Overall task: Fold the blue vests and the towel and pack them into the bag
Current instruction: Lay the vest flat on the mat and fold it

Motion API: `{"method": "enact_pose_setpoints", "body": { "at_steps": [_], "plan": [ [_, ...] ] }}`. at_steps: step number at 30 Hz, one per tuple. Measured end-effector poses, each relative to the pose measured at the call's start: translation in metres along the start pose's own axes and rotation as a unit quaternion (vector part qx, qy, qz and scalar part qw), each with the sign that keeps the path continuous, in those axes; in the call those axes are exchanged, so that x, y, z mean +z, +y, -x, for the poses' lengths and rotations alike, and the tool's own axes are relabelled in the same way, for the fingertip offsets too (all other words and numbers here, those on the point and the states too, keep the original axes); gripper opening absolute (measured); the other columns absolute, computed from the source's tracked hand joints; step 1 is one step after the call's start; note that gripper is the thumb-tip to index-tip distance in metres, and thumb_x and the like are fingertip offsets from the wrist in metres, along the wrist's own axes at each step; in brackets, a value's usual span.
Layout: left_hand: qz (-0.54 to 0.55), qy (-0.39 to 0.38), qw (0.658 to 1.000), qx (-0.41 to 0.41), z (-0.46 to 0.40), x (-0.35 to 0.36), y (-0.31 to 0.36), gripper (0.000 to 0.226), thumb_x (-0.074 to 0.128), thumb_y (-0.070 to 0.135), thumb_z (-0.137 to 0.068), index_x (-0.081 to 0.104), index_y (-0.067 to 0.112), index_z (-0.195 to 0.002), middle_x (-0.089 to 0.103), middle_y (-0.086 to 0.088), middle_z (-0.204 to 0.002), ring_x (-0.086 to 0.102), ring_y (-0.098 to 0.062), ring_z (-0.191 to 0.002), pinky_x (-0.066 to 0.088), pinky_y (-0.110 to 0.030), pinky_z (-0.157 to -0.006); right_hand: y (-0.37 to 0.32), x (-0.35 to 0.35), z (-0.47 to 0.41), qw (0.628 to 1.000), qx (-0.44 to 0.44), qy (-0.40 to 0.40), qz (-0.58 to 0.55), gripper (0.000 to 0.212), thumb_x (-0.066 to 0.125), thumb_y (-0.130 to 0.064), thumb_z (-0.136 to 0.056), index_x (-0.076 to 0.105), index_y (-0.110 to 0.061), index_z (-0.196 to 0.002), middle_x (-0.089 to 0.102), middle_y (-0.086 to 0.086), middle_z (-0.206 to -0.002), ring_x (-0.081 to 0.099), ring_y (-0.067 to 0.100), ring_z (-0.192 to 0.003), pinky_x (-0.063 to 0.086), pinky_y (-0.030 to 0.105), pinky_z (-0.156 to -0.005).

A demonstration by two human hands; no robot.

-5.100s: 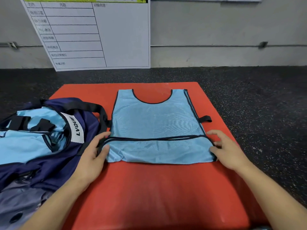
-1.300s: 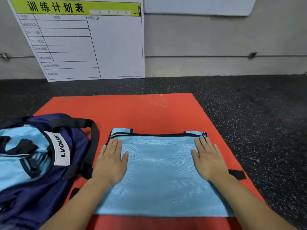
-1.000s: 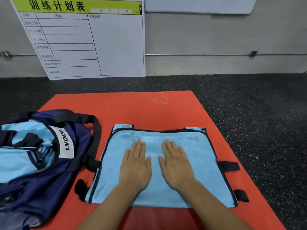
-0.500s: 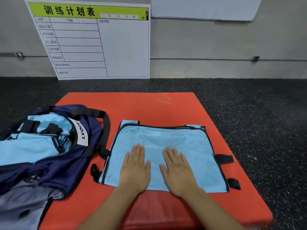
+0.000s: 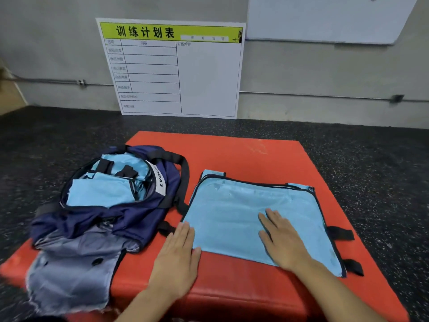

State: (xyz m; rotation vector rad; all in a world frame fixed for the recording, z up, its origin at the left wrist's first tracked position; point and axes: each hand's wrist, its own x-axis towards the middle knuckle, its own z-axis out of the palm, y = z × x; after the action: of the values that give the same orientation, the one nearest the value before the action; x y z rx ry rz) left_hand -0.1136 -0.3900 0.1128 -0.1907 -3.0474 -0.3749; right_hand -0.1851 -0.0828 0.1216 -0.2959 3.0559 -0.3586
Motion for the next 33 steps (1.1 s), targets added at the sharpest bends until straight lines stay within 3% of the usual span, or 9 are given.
{"method": "enact_pose_setpoints", "body": {
  "at_steps": [5, 7, 11, 15, 19, 22, 25, 28, 33],
  "plan": [
    [-0.003, 0.037, 0.999, -0.019, 0.047, -0.007, -0.006, 0.057, 0.036, 0.046, -0.100, 0.061, 0.012, -0.139, 0.054, -0.012, -0.148, 0.052, -0.029, -0.137, 0.036, -0.035, -0.114, -0.059, 0.010, -0.034, 0.995, -0.101, -0.024, -0.011, 0.054, 0.027, -0.043, -0.110, 0.020, -0.031, -0.162, 0.004, -0.003, -0.171, -0.001, 0.019, -0.158, 0.001, 0.035, -0.128],
    [0.005, 0.037, 0.999, -0.039, 0.056, -0.009, -0.007, 0.055, 0.039, 0.046, -0.098, 0.065, 0.015, -0.134, 0.058, -0.018, -0.139, 0.060, -0.035, -0.125, 0.052, -0.041, -0.103, -0.076, 0.014, -0.046, 0.993, -0.117, -0.031, -0.012, 0.053, 0.029, -0.043, -0.110, 0.022, -0.034, -0.162, 0.005, -0.003, -0.171, 0.000, 0.020, -0.158, 0.003, 0.038, -0.128],
    [0.011, 0.038, 0.998, -0.046, 0.050, -0.010, -0.009, 0.052, 0.043, 0.047, -0.095, 0.070, 0.016, -0.128, 0.062, -0.017, -0.128, 0.065, -0.035, -0.117, 0.057, -0.045, -0.093, -0.094, 0.014, -0.075, 0.991, -0.125, -0.045, 0.007, 0.055, 0.031, -0.053, -0.107, 0.022, -0.040, -0.160, 0.003, 0.000, -0.172, -0.002, 0.022, -0.158, 0.005, 0.043, -0.128],
    [0.016, 0.047, 0.998, -0.045, 0.028, -0.008, -0.011, 0.054, 0.040, 0.048, -0.096, 0.071, 0.018, -0.127, 0.065, -0.010, -0.131, 0.065, -0.029, -0.121, 0.057, -0.045, -0.093, -0.095, 0.003, -0.105, 0.993, -0.101, -0.060, 0.019, 0.059, 0.034, -0.063, -0.102, 0.024, -0.047, -0.158, 0.003, 0.003, -0.172, -0.002, 0.025, -0.158, 0.003, 0.045, -0.127],
    [0.025, 0.036, 0.998, -0.056, -0.001, -0.002, -0.013, 0.066, 0.018, 0.053, -0.105, 0.070, 0.020, -0.127, 0.064, -0.005, -0.137, 0.061, -0.023, -0.128, 0.051, -0.040, -0.102, -0.086, -0.008, -0.140, 0.993, -0.093, -0.069, 0.006, 0.056, 0.039, -0.065, -0.100, 0.030, -0.052, -0.154, 0.001, 0.006, -0.171, -0.007, 0.025, -0.158, -0.001, 0.046, -0.127],
    [0.019, 0.035, 0.997, -0.066, -0.027, 0.002, -0.016, 0.062, 0.025, 0.055, -0.102, 0.068, 0.020, -0.130, 0.061, -0.004, -0.142, 0.057, -0.021, -0.132, 0.044, -0.039, -0.107, -0.082, -0.010, -0.172, 0.991, -0.102, -0.078, -0.022, 0.051, 0.042, -0.060, -0.102, 0.038, -0.050, -0.151, 0.012, 0.000, -0.171, -0.001, 0.020, -0.158, -0.003, 0.047, -0.126],
    [0.032, 0.034, 0.997, -0.058, -0.052, -0.004, -0.016, 0.078, 0.012, 0.062, -0.095, 0.047, 0.019, -0.150, 0.035, -0.003, -0.162, 0.032, -0.019, -0.150, 0.019, -0.033, -0.122, -0.077, -0.009, -0.200, 0.992, -0.105, -0.071, -0.027, 0.050, 0.042, -0.049, -0.106, 0.041, -0.036, -0.154, 0.028, -0.009, -0.165, 0.013, 0.013, -0.155, -0.001, 0.046, -0.127],
    [0.041, 0.016, 0.997, -0.065, -0.077, -0.013, -0.014, 0.093, -0.011, 0.066, -0.083, 0.021, 0.024, -0.160, 0.009, 0.004, -0.170, 0.011, -0.012, -0.155, 0.000, -0.026, -0.123, -0.068, -0.010, -0.221, 0.994, -0.094, -0.050, -0.007, 0.051, 0.039, -0.046, -0.106, 0.040, -0.028, -0.155, 0.032, -0.010, -0.161, 0.021, 0.013, -0.152, 0.005, 0.047, -0.127],
    [0.072, 0.018, 0.993, -0.091, -0.137, -0.013, -0.010, 0.074, 0.013, 0.065, -0.099, 0.023, 0.023, -0.158, 0.009, 0.001, -0.170, 0.024, -0.016, -0.151, 0.026, -0.033, -0.119, -0.024, -0.018, -0.248, 0.999, -0.034, -0.028, 0.030, 0.053, 0.030, -0.053, -0.104, 0.043, -0.028, -0.148, 0.038, -0.009, -0.156, 0.029, 0.019, -0.147, 0.018, 0.048, -0.123]
  ]
}}
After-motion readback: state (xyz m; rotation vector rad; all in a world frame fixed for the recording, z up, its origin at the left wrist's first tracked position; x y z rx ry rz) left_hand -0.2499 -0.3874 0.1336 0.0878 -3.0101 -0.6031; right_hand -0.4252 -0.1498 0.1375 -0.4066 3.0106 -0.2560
